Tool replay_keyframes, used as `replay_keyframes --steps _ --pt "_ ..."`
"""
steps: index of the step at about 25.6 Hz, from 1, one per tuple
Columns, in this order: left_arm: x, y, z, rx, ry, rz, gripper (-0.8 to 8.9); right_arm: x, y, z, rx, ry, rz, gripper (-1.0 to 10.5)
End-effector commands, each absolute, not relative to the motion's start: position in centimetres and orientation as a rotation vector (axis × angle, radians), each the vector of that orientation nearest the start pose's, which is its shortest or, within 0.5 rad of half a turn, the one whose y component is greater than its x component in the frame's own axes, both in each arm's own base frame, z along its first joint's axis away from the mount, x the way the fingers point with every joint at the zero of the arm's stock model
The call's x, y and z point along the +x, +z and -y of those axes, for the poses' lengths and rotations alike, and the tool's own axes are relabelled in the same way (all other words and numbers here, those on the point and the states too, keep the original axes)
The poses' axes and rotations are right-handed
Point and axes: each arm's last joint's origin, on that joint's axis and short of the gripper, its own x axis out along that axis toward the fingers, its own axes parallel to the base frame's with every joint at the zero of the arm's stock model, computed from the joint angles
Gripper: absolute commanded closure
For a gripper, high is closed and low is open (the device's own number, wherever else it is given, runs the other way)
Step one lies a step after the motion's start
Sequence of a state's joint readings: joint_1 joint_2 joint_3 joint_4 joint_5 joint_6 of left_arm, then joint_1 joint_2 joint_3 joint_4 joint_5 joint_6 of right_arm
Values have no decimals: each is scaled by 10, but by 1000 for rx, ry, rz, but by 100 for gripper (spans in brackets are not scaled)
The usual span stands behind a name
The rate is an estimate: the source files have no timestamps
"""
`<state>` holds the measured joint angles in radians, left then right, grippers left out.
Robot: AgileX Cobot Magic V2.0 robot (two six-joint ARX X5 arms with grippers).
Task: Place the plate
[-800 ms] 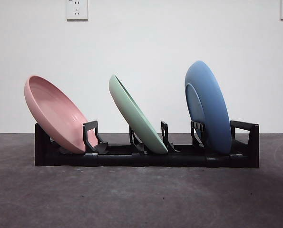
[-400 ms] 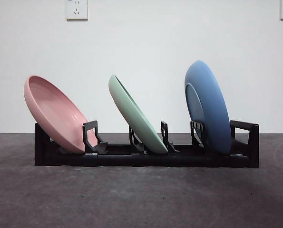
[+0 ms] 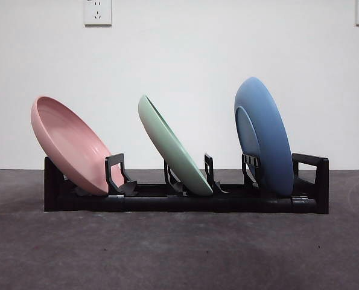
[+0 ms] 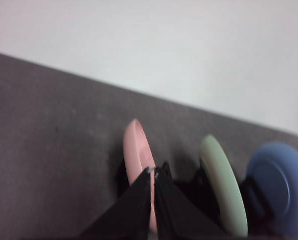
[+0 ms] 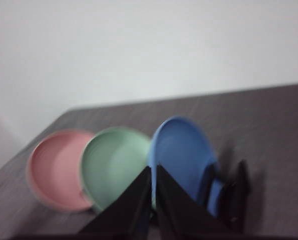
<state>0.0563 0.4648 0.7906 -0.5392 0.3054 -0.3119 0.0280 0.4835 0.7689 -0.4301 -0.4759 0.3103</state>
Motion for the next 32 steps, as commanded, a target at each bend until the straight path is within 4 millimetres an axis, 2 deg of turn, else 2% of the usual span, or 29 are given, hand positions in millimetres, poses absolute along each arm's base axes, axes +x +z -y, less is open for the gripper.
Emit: replay_keyframes --steps 1,4,8,14,16,17,19,21,25,28,32 --pt "96 351 5 -275 -258 -305 803 107 352 -18 289 517 -294 933" --pt "103 361 7 -209 -283 -421 803 116 359 -21 252 534 -386 933" --pt "111 369 10 -125 -327 -571 803 129 358 -26 187 546 -560 933" --pt "125 363 12 -102 -354 -743 801 144 350 -35 91 572 -738 933" --pt "129 362 12 -103 -354 -752 751 145 349 -37 84 582 -743 930" --pt "129 362 12 -103 -354 -751 688 145 349 -37 71 590 -738 912" --pt "129 362 12 -103 -354 -751 559 144 349 -37 58 597 -735 777" --pt "129 362 12 -102 -355 -750 551 144 349 -37 58 596 -739 643" --pt "129 362 12 -106 -354 -751 555 146 349 -39 97 590 -755 637" --pt "129 362 12 -118 -349 -754 563 162 354 -48 182 578 -818 638" --pt "129 362 12 -117 -349 -754 563 206 365 -67 216 592 -887 640"
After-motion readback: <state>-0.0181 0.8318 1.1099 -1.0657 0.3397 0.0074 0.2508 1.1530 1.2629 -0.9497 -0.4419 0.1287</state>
